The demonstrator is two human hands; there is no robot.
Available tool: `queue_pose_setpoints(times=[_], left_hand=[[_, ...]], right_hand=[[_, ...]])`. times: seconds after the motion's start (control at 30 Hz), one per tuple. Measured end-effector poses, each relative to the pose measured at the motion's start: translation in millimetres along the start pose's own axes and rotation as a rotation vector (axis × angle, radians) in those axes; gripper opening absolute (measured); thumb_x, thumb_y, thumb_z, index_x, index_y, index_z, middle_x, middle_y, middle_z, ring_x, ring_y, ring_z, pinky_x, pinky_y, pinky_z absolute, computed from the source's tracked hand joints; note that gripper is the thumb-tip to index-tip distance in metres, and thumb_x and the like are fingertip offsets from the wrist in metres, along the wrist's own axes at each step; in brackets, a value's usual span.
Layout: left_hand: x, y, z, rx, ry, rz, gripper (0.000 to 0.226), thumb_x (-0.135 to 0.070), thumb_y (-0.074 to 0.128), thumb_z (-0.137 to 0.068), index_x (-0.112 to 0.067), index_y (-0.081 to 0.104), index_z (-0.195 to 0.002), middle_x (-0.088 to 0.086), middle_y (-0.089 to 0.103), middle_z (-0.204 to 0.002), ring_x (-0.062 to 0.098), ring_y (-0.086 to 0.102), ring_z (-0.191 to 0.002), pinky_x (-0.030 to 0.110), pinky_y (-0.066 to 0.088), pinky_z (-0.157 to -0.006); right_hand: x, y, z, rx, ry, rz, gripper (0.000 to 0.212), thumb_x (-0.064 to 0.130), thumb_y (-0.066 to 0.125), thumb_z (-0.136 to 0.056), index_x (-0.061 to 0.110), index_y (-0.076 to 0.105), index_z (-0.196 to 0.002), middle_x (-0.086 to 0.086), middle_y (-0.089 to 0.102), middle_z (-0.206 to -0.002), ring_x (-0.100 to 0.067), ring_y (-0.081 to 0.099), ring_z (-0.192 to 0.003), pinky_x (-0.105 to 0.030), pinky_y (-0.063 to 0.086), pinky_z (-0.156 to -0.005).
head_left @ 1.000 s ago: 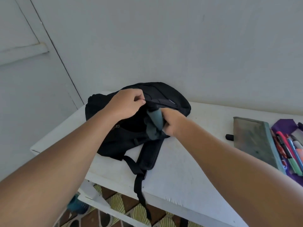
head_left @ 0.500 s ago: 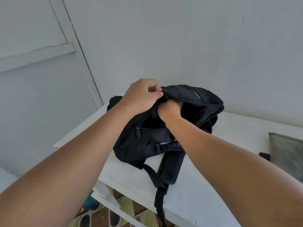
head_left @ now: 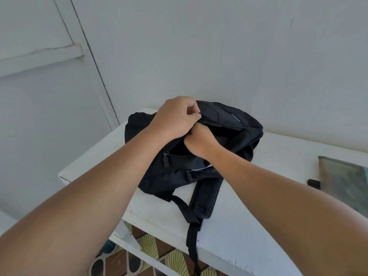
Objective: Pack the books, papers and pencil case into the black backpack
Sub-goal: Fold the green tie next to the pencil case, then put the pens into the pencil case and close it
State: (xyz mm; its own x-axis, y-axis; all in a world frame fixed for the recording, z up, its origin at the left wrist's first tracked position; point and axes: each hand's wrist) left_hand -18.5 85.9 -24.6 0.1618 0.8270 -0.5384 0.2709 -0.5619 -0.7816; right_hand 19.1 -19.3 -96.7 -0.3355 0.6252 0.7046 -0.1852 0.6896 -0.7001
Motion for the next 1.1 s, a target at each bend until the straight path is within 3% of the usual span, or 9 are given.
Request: queue_pose_setpoints(times=[0.1,0.2,0.4,0.47,0.7,0.77,0.9,1.0,1.1], left_hand=[[-13.5,13.6,5.2,0.005,0.089,-0.082,0.002,-0.027,0.069,-0.093,-0.027,0.068,-0.091,-0.014,0.068,-0.089,0.008,0.063,-0.086,0.032,0.054,-0.078],[-38.0,34.9,6.8,-0.014,0.175,-0.12,0.004,-0.028,0.067,-0.093,-0.027,0.065,-0.089,-0.011,0.064,-0.092,0.011,0.06,-0.087,0.033,0.051,-0.076],[-104.0,96.4,16.3,0.07,0.256,-0.034,0.012,-0.025,0.057,-0.099,-0.02,0.067,-0.094,-0.01,0.067,-0.088,0.012,0.061,-0.082,0.036,0.054,-0.073],[-128.1,124.2,21.3,0.126,0.26,0.0,0.013,-0.023,0.054,-0.1,-0.018,0.066,-0.097,-0.007,0.068,-0.087,0.016,0.063,-0.082,0.037,0.054,-0.073],[-195.6,216.8,44.6,0.312,0.238,0.02,0.009,-0.026,0.055,-0.097,-0.025,0.064,-0.096,-0.006,0.068,-0.092,0.022,0.065,-0.088,0.04,0.056,-0.08],[-208.7,236.9,53.3,0.344,0.248,-0.006,0.007,-0.033,0.063,-0.093,-0.026,0.063,-0.094,-0.005,0.07,-0.094,0.022,0.066,-0.09,0.039,0.057,-0.08],[-223.8,265.7,66.6,0.403,0.224,-0.196,0.027,-0.047,0.063,-0.093,-0.022,0.063,-0.103,0.002,0.069,-0.101,0.027,0.065,-0.092,0.04,0.057,-0.079],[-221.1,276.0,69.1,0.431,0.194,-0.294,0.041,-0.052,0.064,-0.091,-0.019,0.062,-0.115,0.004,0.069,-0.108,0.029,0.066,-0.095,0.041,0.058,-0.08],[-223.1,278.9,70.6,0.454,0.158,-0.298,0.047,-0.048,0.069,-0.09,-0.015,0.057,-0.122,0.006,0.067,-0.113,0.03,0.065,-0.1,0.04,0.056,-0.079]], right_hand=[[-21.6,-3.0,26.1,-0.071,-0.036,-0.015,0.032,0.003,0.05,-0.097,0.011,0.044,-0.066,-0.002,0.049,-0.061,-0.017,0.042,-0.056,-0.027,0.025,-0.052],[-42.5,-21.9,54.0,-0.171,-0.078,-0.007,0.04,0.009,0.051,-0.096,0.025,0.046,-0.06,0.007,0.048,-0.053,-0.014,0.042,-0.053,-0.035,0.031,-0.054],[-101.8,-86.2,111.7,-0.392,0.154,-0.096,0.026,0.024,0.049,-0.098,0.04,0.063,-0.083,0.009,0.069,-0.073,-0.014,0.063,-0.069,-0.031,0.048,-0.06],[-127.9,-112.4,135.7,-0.49,0.257,-0.137,0.024,0.024,0.049,-0.099,0.035,0.071,-0.099,0.008,0.073,-0.082,-0.014,0.069,-0.082,-0.032,0.053,-0.068],[-202.4,-179.3,220.9,-0.731,0.511,-0.008,0.028,0.027,0.05,-0.1,0.03,0.073,-0.116,0.007,0.073,-0.102,-0.017,0.066,-0.09,-0.035,0.055,-0.077],[-219.4,-190.2,238.2,-0.719,0.568,0.069,0.029,0.03,0.051,-0.1,0.03,0.07,-0.122,0.002,0.073,-0.113,-0.021,0.067,-0.099,-0.037,0.055,-0.083],[-243.4,-200.7,261.5,-0.592,0.665,0.128,0.041,0.038,0.057,-0.098,0.026,0.058,-0.137,-0.002,0.063,-0.129,-0.025,0.06,-0.116,-0.047,0.054,-0.098],[-245.7,-200.4,264.2,-0.472,0.741,0.133,0.051,0.043,0.063,-0.097,0.024,0.049,-0.142,-0.006,0.055,-0.129,-0.028,0.06,-0.11,-0.051,0.057,-0.094],[-248.3,-203.1,262.9,-0.401,0.74,0.077,0.063,0.038,0.072,-0.096,0.019,0.039,-0.148,-0.002,0.051,-0.113,-0.027,0.063,-0.103,-0.046,0.063,-0.083]])
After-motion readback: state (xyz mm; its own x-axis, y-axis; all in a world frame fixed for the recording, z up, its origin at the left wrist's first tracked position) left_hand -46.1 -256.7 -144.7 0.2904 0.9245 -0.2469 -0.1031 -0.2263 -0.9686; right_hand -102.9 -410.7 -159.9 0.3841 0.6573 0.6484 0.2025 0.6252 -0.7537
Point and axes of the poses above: each hand's wrist, its own z-axis away from the middle knuckle, its own y-axis out of the palm, x = y × z
